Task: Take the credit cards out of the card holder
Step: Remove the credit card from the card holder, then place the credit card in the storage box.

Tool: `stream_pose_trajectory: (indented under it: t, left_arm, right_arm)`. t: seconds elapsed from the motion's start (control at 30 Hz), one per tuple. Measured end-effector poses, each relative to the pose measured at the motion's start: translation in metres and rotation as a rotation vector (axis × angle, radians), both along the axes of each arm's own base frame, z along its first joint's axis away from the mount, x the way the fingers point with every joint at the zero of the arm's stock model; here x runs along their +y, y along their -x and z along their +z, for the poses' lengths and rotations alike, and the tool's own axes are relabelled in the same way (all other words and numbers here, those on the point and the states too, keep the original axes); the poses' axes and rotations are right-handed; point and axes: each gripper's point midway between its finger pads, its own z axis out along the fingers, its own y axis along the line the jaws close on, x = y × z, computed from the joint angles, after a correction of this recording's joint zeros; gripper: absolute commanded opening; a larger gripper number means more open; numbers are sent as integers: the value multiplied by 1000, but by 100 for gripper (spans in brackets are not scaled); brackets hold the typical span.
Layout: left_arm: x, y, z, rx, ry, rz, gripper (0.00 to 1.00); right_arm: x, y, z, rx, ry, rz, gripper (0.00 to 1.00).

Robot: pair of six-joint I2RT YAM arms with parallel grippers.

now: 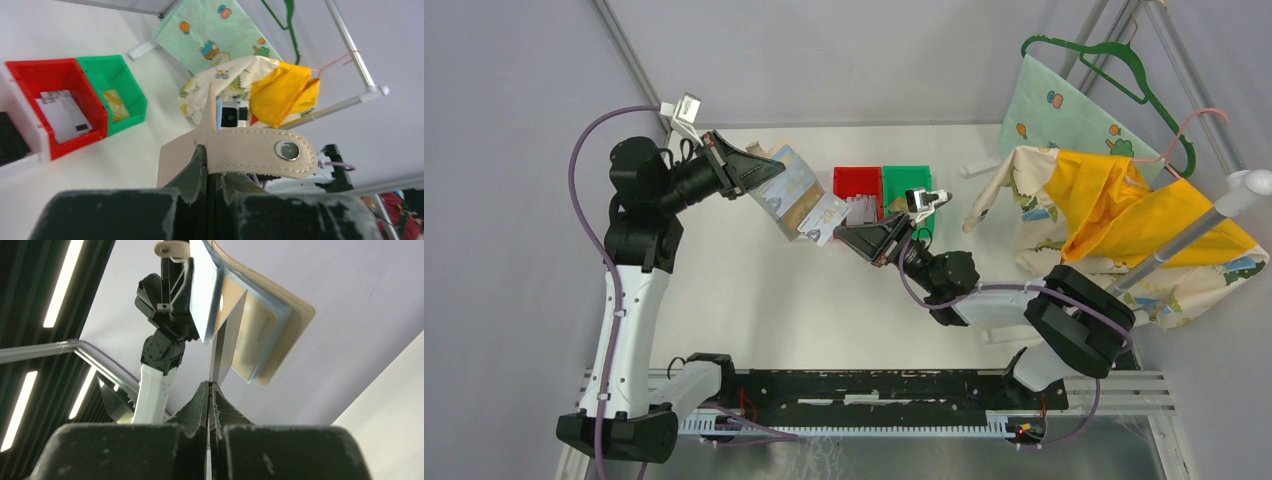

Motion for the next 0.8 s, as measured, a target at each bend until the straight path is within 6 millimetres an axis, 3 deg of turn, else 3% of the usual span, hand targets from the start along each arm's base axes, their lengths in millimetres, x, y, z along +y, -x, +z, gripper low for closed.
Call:
stream_pose_trajectory:
  t: [0.23,0.4,0.63,0.7,0.8]
  left_arm:
    - [21,-40,-18,-24,-144,144,2]
    - [40,-53,-32,-49,-256,242,2]
    - [35,-41,-38,-69,-307,167,3]
    - [30,-35,-38,-75,-304,117,3]
    - [22,-23,-42,-66,-299,45,3]
  right_arm:
    - [-25,-47,-13,45,16,-88,0]
    - [-44,-79,-29,84,42,-137,0]
    - [-56,-118,-89,192,147,-153,0]
    - [-59,-123,-96,191,171,-155,0]
    - [-60,-129,-91,126,194,-161,0]
